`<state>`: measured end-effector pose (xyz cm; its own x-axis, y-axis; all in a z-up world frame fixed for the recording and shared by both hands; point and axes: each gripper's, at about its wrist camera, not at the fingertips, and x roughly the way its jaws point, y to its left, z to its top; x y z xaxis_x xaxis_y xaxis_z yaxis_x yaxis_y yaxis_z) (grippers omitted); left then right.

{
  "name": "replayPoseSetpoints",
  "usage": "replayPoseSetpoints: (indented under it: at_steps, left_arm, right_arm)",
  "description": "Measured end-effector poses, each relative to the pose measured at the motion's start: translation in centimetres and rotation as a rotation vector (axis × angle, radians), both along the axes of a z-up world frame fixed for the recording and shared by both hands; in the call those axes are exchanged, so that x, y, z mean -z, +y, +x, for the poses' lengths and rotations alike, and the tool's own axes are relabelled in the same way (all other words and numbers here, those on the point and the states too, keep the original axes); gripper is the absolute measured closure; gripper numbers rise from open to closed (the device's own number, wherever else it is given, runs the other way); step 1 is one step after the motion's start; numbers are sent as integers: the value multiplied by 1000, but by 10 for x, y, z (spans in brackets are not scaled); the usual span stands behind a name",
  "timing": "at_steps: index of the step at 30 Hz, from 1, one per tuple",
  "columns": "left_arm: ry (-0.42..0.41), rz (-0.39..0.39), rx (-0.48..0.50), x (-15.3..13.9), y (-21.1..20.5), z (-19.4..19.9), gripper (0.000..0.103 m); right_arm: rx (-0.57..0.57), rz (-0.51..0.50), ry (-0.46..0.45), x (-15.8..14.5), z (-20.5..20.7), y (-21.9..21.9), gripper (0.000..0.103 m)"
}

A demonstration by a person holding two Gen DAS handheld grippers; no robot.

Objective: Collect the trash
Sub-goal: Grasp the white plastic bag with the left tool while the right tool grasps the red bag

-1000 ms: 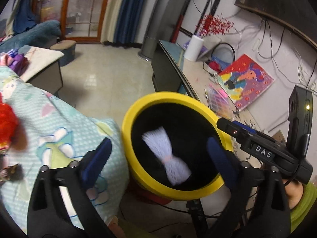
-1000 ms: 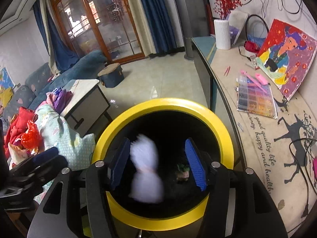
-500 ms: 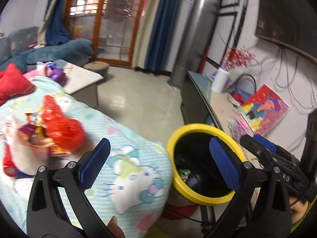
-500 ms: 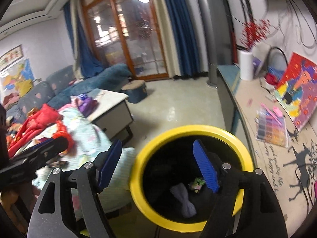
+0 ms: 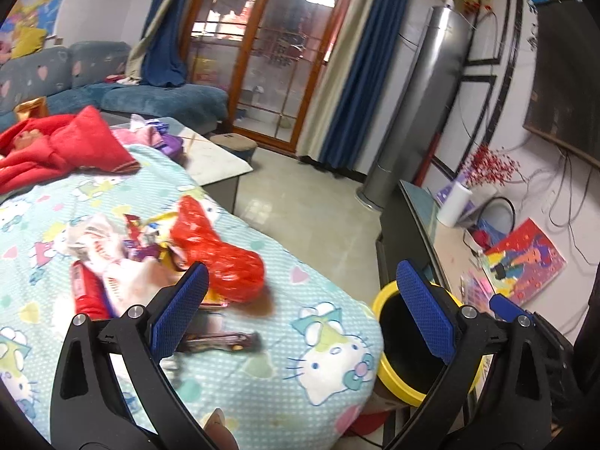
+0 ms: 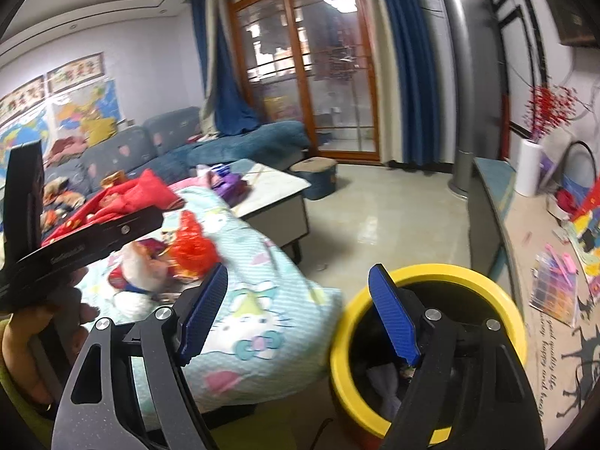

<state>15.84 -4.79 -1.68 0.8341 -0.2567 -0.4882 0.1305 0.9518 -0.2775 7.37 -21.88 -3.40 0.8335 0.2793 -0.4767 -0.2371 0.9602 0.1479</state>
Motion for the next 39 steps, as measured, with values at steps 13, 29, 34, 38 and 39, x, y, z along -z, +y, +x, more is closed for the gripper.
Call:
replayPoseSetpoints:
  at_steps: [13,29,34,38,39]
  left_arm:
    - [33,-3,-140,7,63,-4,11]
    - [130,11,-120,28,104,7,19]
    - [158,23,-103,36,104,16,27]
    - [174,34,-91,41,101,21,30]
    - [178,37,-88,42,100,23,31]
  right_arm:
    - [-155,-11,12,-4,25,59,28]
    - [-315,31,211,36,110,105,27]
    - [-358,26,255,46,129,118,27]
    - [-373,11,278,55,141,127,27]
    - [-380,10,284,57,143,131,27]
